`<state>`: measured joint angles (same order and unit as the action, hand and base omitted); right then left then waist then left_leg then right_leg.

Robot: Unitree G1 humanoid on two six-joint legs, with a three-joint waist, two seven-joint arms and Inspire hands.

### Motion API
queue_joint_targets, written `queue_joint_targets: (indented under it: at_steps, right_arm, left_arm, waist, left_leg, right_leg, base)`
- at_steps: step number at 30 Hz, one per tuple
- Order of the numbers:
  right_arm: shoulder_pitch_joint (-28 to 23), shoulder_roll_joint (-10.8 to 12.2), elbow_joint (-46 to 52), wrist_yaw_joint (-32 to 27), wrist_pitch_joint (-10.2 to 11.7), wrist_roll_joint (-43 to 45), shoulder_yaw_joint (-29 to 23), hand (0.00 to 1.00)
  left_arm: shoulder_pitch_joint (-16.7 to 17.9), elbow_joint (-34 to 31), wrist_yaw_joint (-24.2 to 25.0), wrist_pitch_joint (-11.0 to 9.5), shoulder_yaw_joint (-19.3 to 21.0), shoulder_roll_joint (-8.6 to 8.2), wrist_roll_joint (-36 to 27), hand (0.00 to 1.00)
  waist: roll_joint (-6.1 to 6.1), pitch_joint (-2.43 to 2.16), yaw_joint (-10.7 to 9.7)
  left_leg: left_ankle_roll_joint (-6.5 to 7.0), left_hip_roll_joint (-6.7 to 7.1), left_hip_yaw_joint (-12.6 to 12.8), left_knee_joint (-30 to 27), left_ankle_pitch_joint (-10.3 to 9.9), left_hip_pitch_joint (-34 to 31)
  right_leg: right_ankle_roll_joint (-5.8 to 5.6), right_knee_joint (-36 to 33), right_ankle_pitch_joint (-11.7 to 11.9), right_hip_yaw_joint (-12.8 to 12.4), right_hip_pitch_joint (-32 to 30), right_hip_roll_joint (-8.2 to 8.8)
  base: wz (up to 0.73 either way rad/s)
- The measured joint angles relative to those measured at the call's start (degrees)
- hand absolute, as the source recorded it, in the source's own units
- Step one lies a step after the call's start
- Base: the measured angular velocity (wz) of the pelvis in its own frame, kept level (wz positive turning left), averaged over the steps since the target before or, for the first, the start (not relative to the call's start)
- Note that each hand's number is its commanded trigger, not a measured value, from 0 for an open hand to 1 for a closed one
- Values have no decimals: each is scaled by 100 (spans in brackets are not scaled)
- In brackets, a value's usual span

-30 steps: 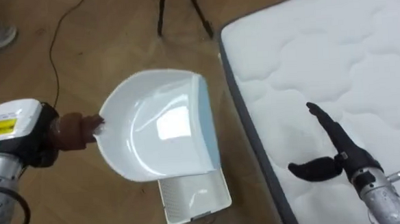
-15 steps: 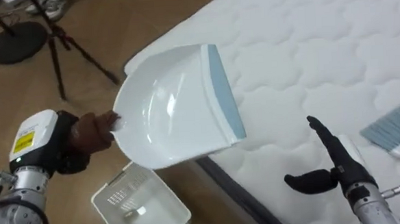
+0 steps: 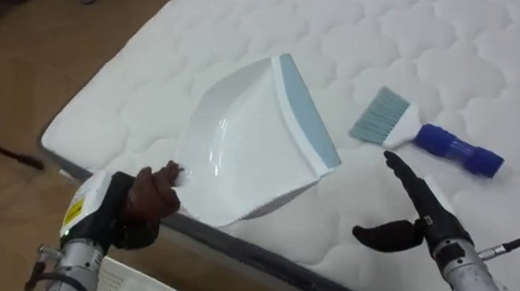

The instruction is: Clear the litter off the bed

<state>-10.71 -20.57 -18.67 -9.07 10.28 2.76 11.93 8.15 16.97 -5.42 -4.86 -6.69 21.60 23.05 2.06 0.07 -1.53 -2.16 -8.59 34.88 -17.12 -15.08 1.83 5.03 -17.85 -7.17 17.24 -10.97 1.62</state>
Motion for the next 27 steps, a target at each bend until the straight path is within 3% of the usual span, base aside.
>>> queue_joint_targets:
  at_steps: [1, 2, 4, 5, 6, 7, 8, 9, 11, 13, 15, 20, 27]
  right_arm:
    - [-11, 22, 54, 70, 0, 1, -1, 0]
    - [-19, 27, 91, 116, 0, 0, -1, 0]
    - [-10, 33, 145, 224, 13, -1, -2, 0]
    - [-10, 27, 145, 236, 12, -1, -5, 0]
    - [-23, 24, 143, 257, 4, -34, -27, 0]
    - [-40, -4, 143, 306, -9, -132, -30, 0]
    - [-61, -15, 143, 334, -9, -173, -35, 0]
    - [-87, 35, 140, 401, -46, -196, -51, 0]
    - [-112, 137, 143, 456, -37, -164, -49, 0]
    - [-165, 233, 143, 497, -40, -66, -145, 0]
    - [-176, 256, 142, 492, -42, -23, -209, 0]
    - [-163, 357, 142, 488, -83, -28, -190, 0]
    - [-147, 498, 140, 512, -174, -11, -191, 0]
  left_arm:
    - [88, 1, 15, 1, 7, -93, -9, 100]
    - [129, 1, 36, 1, 17, -135, -8, 100]
    - [255, 11, 140, 0, 92, -316, 0, 100]
    - [268, 12, 148, -5, 91, -343, 0, 100]
    - [260, 10, 173, -22, 91, -394, -3, 91]
    - [263, 7, 173, -55, 90, -449, -56, 47]
    - [265, 6, 173, -61, 91, -478, -115, 5]
    - [281, 12, 162, -89, 121, -493, -217, 0]
    - [275, 60, 93, -133, 166, -491, -338, 0]
    - [264, 59, 68, -175, 200, -535, -339, 0]
    - [265, 116, 67, -179, 189, -592, -342, 0]
    - [229, 250, 44, -178, 192, -629, -728, 0]
    - [-334, 783, -67, -161, 208, -637, -900, 0]
  waist:
    - [8, -2, 38]
    - [8, -3, 73]
    - [11, 1, 198]
    - [8, 0, 201]
    - [-20, 16, 176]
    - [-89, 54, 179]
    - [-84, 52, 200]
    - [-8, -5, 257]
    - [-63, -41, 196]
    - [-197, -20, 100]
    - [-233, -5, 30]
    - [-205, 45, 55]
    - [-193, 73, 35]
  left_leg:
    - [-1, 81, -577, 9, -2, 4]
    - [3, 129, -883, 5, 0, 5]
    - [74, 307, -2051, -104, -5, 8]
    - [85, 395, -2320, -117, -3, -33]
    - [81, 611, -2644, -85, 0, -185]
    - [62, 736, -2770, 18, 33, -343]
    - [80, 743, -2773, 114, 126, -432]
    - [270, 716, -2771, 114, 339, -486]
    - [281, 725, -2665, 305, 294, -293]
    - [298, 730, -2534, 393, 298, -116]
    - [304, 723, -2450, 393, 266, -3]
    - [329, 746, -2263, 436, 112, 198]
    - [381, 811, -2260, 418, 11, 152]
  right_leg:
    - [23, -17, 8, -249, -39, -95]
    - [31, -23, 13, -416, -31, -151]
    - [68, -14, 75, -1008, -3, -337]
    - [63, -21, 40, -1197, 2, -376]
    - [19, -59, 23, -1555, 9, -408]
    - [-30, -111, 30, -1829, 16, -422]
    - [-52, -109, 50, -1929, 23, -466]
    - [-96, -125, 84, -2031, 49, -519]
    - [-145, -74, 112, -2018, 112, -509]
    - [-135, -77, 101, -1945, 165, -469]
    - [-97, -85, 103, -1983, 204, -487]
    - [-87, -331, -21, -2000, 133, -505]
    - [-104, -454, -113, -1925, -32, -467]
  base:
    - [-89]
    - [-115]
    - [-119]
    - [-82]
    - [-79]
    - [-89]
    - [-110]
    - [-100]
    - [-68]
    - [-29]
    - [-23]
    - [-42]
    - [-17]
